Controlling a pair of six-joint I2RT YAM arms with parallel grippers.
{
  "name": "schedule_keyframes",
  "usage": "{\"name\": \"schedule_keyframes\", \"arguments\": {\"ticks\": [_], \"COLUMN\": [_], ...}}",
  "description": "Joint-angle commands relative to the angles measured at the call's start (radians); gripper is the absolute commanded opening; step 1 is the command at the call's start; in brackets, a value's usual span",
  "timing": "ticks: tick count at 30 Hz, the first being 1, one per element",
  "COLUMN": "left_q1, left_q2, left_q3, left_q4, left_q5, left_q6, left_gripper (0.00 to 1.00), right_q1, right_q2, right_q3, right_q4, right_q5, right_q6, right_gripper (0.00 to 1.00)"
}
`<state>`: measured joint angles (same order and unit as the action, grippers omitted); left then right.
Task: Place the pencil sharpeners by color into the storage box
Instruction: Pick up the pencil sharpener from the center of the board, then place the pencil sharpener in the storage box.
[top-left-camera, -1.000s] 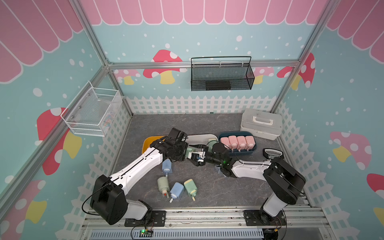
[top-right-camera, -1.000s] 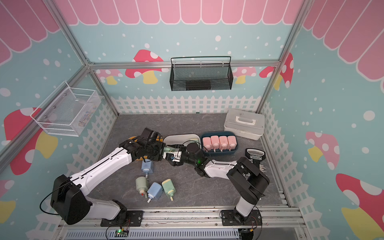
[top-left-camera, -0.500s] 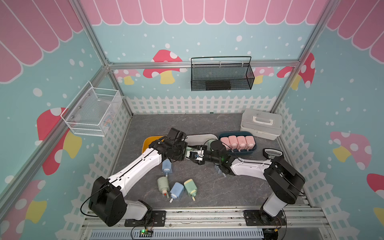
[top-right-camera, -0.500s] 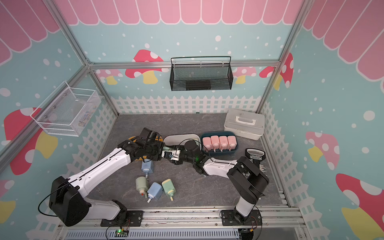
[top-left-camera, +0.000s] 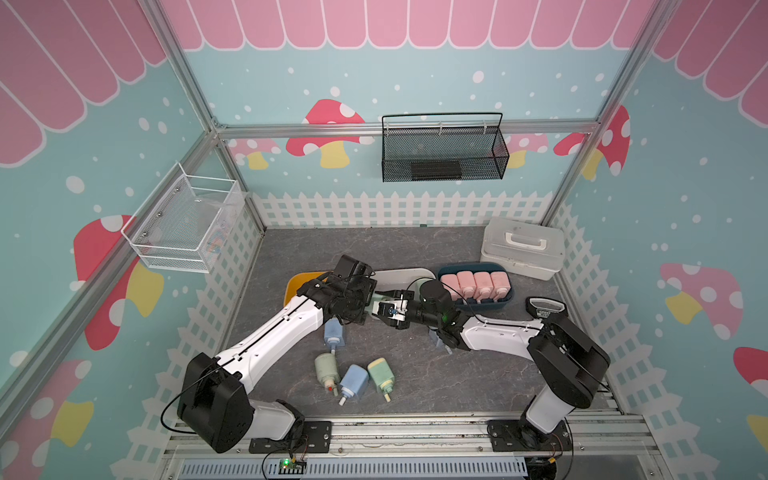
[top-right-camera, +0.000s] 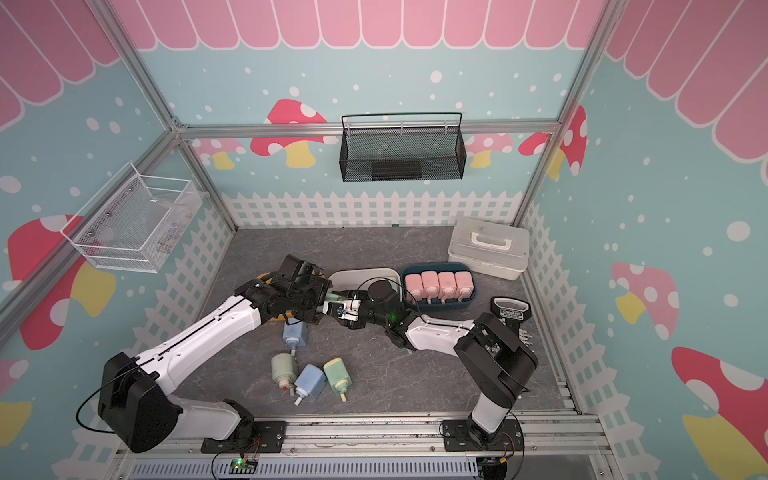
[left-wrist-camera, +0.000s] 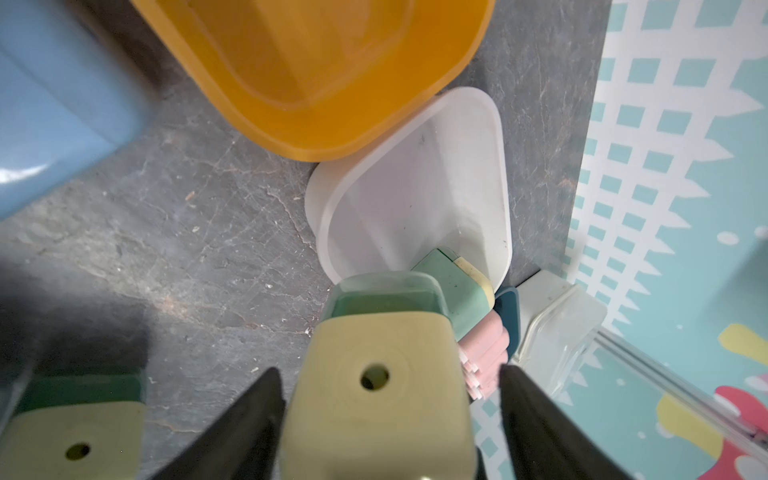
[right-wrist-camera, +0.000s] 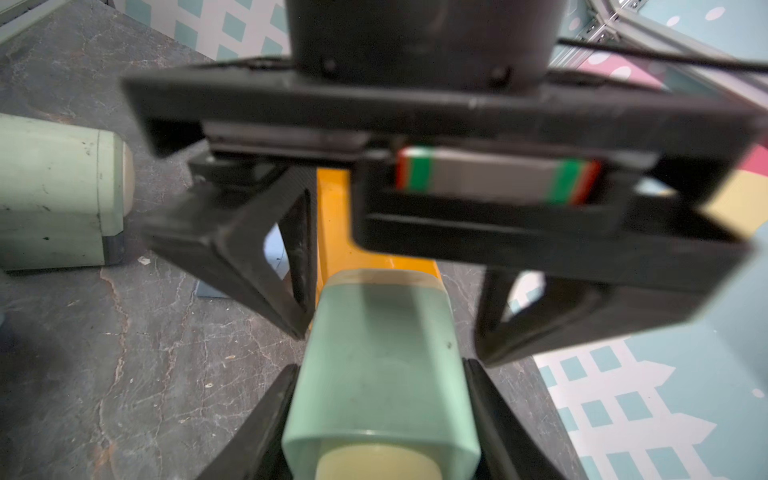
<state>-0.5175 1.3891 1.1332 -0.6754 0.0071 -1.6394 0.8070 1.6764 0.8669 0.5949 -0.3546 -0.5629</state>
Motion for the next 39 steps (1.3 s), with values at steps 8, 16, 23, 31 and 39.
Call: {"name": "schedule_keyframes", "arguments": {"ticks": [8, 16, 23, 31, 39], "left_q1": [0.027, 0.091, 0.094, 0.099, 0.103], "left_q2": [-0.009, -0.039, -0.045, -0.027, 0.006], "left_q3": [0.067, 0.021, 0.014, -0.017, -0.026], "left_q4": [0.054, 0.204, 0.216, 0.220, 0.239], "left_q5": [-0.107, 0.021, 0.058, 0.048, 0.060], "left_q6": [0.414, 0.714, 0.877, 0.952, 0.964], "left_gripper": [0.99, 0.99, 0.99, 0.99, 0.99], "right_q1": [0.008, 0.008, 0.008, 0.008, 0.008], "right_q2": [-0.008, -0.007, -0.007, -0.006, 0.011], "right_q3": [0.009, 0.017, 0.015, 0.020, 0.044], "right_q4": [0.010, 0.021, 0.077, 0.105, 0.086], "right_q5": [0.117, 0.228, 0.378, 0.517, 0.637], "right_q6": [0.124, 0.250, 0.450, 0.624, 0.690], "right_gripper": [0.00, 0.00, 0.00, 0.00, 0.00]}}
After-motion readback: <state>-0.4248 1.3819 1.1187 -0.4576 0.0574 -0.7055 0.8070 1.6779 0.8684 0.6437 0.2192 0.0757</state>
